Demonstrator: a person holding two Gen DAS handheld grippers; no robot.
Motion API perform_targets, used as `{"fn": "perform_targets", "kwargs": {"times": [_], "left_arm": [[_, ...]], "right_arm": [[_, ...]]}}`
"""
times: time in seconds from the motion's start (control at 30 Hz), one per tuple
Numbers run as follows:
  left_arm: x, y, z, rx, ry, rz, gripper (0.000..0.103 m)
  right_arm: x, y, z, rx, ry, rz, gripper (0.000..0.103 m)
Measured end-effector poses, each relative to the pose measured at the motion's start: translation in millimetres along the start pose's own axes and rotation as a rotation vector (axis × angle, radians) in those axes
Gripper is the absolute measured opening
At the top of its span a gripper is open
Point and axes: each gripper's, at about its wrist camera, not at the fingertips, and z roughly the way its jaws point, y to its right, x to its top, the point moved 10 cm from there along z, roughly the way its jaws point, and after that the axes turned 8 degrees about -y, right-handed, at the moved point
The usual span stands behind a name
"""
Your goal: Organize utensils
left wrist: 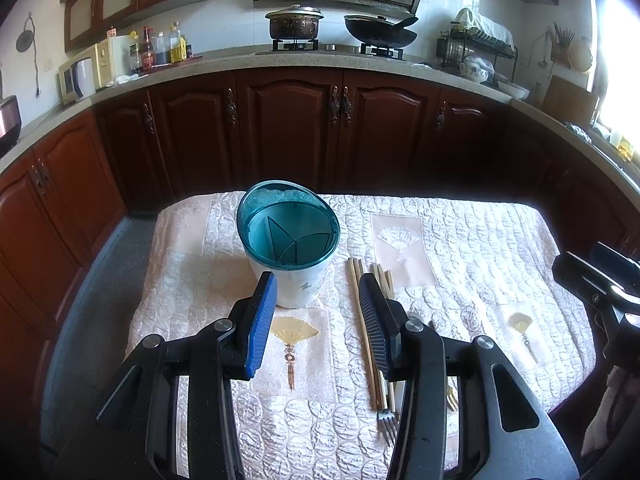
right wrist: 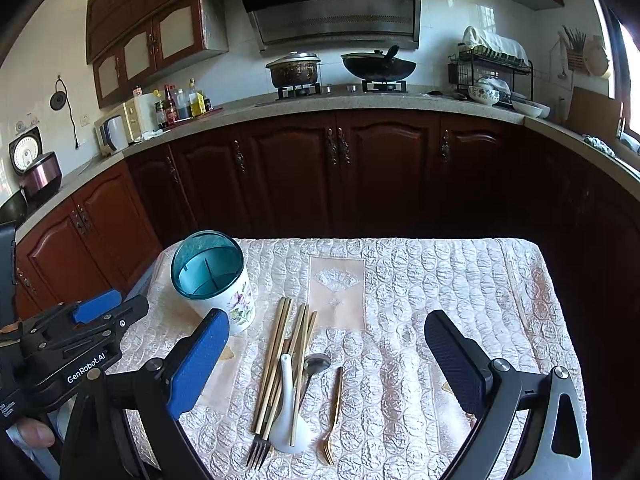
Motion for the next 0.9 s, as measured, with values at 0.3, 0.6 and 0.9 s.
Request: {"fn": "perform_targets", "kwargs": {"times": [0.3,0.6,0.9], "left_arm": [[-3.5,-3.7,5.7,-0.004,-0.016,-0.011,0.042],[-4.3,-3.0,8.1,-0.004,-0.022,-0.010,0.042],[-5.0,-2.6,10.2,-0.001,-0.028,-0.009,0.042]], "right_arm": [[-2.1,1.9,4.0,-0.007,-0.015,0.000,0.098],[-4.8,4.6,8.7,-0.011,-0.035,0.002,0.098],[-5.3,6.1,8.8,-0.016,-0.040,0.004,0.098]]}}
